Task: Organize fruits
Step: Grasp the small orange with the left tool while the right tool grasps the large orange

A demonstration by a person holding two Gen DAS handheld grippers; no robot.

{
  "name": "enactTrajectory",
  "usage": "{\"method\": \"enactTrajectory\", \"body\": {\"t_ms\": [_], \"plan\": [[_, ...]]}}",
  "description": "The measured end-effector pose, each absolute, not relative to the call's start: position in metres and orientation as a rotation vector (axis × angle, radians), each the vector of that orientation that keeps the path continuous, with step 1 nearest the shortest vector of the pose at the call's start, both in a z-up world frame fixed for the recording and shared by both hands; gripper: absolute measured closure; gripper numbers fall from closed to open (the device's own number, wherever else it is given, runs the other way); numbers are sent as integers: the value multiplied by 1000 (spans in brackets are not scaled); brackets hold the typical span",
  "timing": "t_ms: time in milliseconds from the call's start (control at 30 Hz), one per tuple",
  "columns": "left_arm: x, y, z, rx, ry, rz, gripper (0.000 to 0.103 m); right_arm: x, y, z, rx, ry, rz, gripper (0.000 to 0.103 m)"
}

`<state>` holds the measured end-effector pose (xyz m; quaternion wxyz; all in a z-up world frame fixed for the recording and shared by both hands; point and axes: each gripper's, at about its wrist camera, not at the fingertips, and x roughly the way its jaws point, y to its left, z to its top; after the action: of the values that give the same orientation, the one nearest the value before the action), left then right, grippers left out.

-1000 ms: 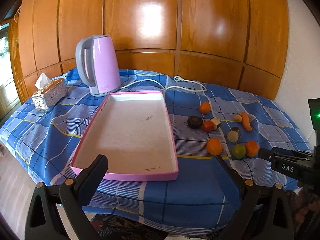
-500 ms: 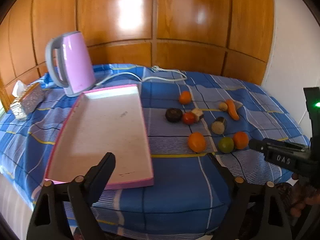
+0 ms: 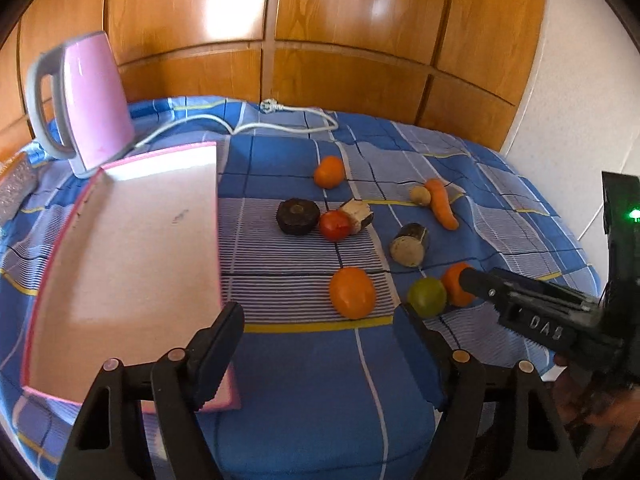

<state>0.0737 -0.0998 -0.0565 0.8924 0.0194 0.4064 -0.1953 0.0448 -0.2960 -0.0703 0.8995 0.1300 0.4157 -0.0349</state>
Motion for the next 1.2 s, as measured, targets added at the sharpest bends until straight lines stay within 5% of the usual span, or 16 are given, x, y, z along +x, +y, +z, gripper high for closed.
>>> {"method": "enactTrajectory", "body": {"t_ms": [200,333,600,667,700,1200], "plan": [[89,-119,-66,58,873,-425,26,60,-295,-90,275,917,-84,64],[98,-130,-78,78,905,-442,39,61,-298,-94,289,927,-77,64],[109,-136,-93,79,919,-391,43,65,-291,-98,233,951,-95,63],[111,-138,-94,93,908,-388,51,65,-291,-98,230,946,-98,63],[112,-138,-97,85,920,-408,68,64,-292,-98,235,944,-96,63],[89,-127,-92,78,864,-352,70,60,-296,-95,260,912,-106,64]]}}
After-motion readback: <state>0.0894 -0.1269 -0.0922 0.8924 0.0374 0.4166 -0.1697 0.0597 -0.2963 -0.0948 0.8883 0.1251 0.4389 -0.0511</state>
